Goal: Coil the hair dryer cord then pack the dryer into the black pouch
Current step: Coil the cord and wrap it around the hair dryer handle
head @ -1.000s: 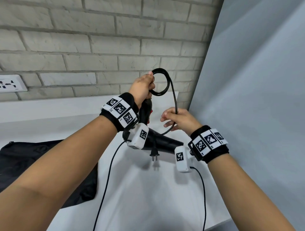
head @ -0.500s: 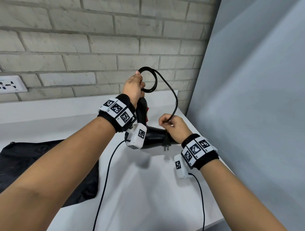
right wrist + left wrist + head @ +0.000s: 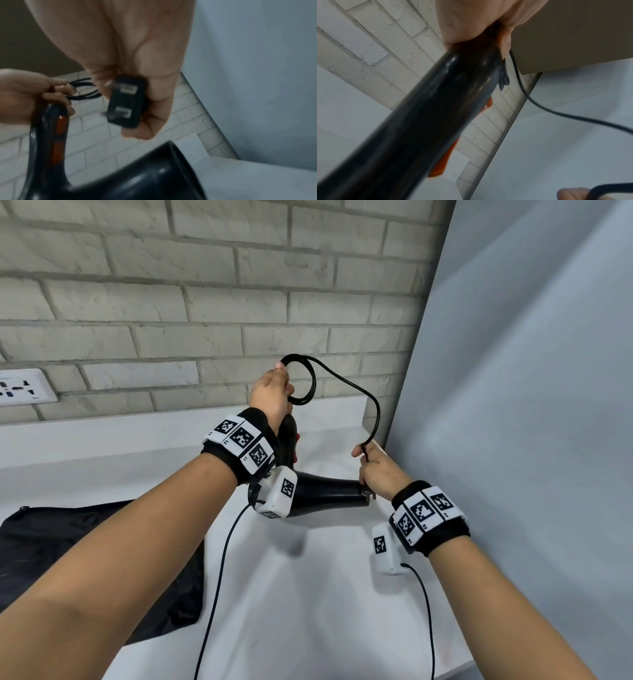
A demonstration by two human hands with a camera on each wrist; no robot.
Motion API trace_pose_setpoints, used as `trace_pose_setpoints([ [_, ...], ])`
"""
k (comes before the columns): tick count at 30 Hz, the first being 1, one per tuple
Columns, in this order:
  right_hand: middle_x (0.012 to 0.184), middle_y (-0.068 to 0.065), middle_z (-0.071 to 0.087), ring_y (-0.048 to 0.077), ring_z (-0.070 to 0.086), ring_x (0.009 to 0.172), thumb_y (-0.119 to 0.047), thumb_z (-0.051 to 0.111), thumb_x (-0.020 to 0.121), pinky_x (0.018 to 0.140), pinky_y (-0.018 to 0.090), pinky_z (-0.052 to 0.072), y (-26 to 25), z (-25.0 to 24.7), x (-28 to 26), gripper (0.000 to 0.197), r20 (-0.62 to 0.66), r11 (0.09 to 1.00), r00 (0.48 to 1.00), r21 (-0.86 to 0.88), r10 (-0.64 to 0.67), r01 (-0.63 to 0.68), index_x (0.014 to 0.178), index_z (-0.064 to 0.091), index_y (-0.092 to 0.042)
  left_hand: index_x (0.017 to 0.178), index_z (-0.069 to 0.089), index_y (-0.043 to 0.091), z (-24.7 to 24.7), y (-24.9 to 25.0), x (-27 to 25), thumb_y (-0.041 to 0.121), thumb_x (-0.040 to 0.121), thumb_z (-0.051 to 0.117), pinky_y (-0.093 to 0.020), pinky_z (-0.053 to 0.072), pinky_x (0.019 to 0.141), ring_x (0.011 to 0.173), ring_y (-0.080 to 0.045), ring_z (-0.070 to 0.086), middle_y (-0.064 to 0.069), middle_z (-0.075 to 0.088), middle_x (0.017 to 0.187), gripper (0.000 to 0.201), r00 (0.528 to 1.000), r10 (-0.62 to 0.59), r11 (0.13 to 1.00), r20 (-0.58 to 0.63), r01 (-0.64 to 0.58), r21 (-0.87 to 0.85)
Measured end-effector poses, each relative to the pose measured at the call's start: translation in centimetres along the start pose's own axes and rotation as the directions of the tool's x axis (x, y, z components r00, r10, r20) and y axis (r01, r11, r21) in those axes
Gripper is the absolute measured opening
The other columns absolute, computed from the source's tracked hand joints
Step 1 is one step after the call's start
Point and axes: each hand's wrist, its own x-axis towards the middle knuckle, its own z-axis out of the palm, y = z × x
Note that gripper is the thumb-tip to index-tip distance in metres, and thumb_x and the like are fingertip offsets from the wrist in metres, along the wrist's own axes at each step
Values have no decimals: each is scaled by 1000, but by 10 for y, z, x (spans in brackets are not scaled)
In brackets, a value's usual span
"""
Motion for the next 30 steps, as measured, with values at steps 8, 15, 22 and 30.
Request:
trace_pose_setpoints([
  [8,71,-1,49,0,66,63,28,42,75,61,21,50,-48,-10,1,43,-189,841,929,396,-318,369,73,42,-15,64,35,18,9,-9,-15,30,100,33,-15,16,35,32,-2,18,15,30,37,38,980,-17,998,197,6,59],
  [15,71,-1,62,0,63,66,10,67,59,65,16,51,-63,-18,14,33,-581,712,755,388,-304,585,65,52,-18,69,41,17,21,-9,-36,30,100,33,-18,16,41,38,-3,20,4,27,55,35,950,-40,998,309,24,56],
  [22,65,-13,64,11,62,64,-2,74,59,71,40,54,-60,-8,14,34,-588,901,776,174,-228,397,56,58,-31,68,41,18,33,-6,-46,30,100,32,-14,21,39,38,-3,23,15,34,41,36,906,-77,997,415,65,45],
  [30,107,3,66,13,59,88,2,52,73,83,12,42,-45,-13,7,34,-404,824,720,-225,-564,519,101,68,-8,70,42,17,29,-3,-42,32,101,30,-14,19,38,35,-2,23,15,34,38,37,935,-88,994,343,102,-25],
])
